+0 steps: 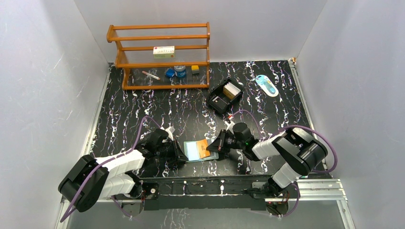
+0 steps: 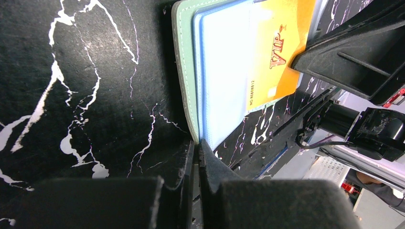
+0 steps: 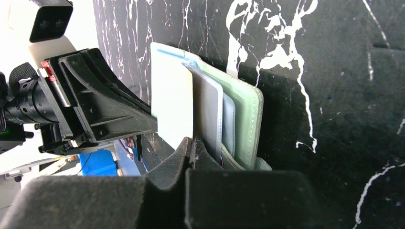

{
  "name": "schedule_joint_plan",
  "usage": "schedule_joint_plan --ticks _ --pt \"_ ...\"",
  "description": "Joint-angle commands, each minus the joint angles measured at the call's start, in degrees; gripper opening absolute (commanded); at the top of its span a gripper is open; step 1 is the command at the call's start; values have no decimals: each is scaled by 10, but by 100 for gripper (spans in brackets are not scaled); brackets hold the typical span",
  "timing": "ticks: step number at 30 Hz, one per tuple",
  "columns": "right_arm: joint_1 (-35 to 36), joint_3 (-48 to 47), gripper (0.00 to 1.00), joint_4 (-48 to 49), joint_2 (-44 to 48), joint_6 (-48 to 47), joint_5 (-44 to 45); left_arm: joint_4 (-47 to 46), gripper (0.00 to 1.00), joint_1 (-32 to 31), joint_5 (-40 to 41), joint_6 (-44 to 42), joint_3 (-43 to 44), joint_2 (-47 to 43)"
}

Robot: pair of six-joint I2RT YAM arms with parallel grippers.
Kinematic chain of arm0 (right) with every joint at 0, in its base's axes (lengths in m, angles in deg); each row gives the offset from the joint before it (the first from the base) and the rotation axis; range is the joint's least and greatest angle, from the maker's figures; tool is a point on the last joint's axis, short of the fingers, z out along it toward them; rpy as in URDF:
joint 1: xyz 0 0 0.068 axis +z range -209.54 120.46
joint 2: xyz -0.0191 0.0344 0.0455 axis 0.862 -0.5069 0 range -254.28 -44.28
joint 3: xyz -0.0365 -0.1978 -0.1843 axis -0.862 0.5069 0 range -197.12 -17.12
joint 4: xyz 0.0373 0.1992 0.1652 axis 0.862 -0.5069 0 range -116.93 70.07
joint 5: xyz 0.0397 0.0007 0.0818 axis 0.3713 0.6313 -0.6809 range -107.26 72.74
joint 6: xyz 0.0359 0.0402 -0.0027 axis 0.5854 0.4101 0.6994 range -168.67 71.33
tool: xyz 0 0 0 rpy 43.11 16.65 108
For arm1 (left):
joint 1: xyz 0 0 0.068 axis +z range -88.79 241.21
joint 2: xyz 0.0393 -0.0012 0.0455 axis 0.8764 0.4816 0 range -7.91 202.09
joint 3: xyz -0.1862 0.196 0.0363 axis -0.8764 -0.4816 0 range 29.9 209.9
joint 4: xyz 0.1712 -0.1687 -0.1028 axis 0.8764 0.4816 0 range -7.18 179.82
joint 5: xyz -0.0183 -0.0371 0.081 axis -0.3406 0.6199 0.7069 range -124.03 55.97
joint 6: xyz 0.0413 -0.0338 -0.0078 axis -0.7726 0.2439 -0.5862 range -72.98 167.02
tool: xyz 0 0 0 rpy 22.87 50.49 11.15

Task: Put the credit cards into the card holder
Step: Insert the credit card into the card holder.

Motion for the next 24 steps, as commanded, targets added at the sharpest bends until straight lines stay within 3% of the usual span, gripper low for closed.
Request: schedule_joint_plan --ticks 1,7,17,24 --pt "3 9 0 -19 6 13 6 11 0 -2 -6 -9 -4 5" --pt "9 12 0 -62 39 20 40 11 0 -2 -6 -8 -2 9" --pt "40 4 0 9 -19 50 36 9 0 -2 -11 -5 -1 8" --pt "50 -1 0 3 -32 50 40 8 0 -3 -13 -3 0 6"
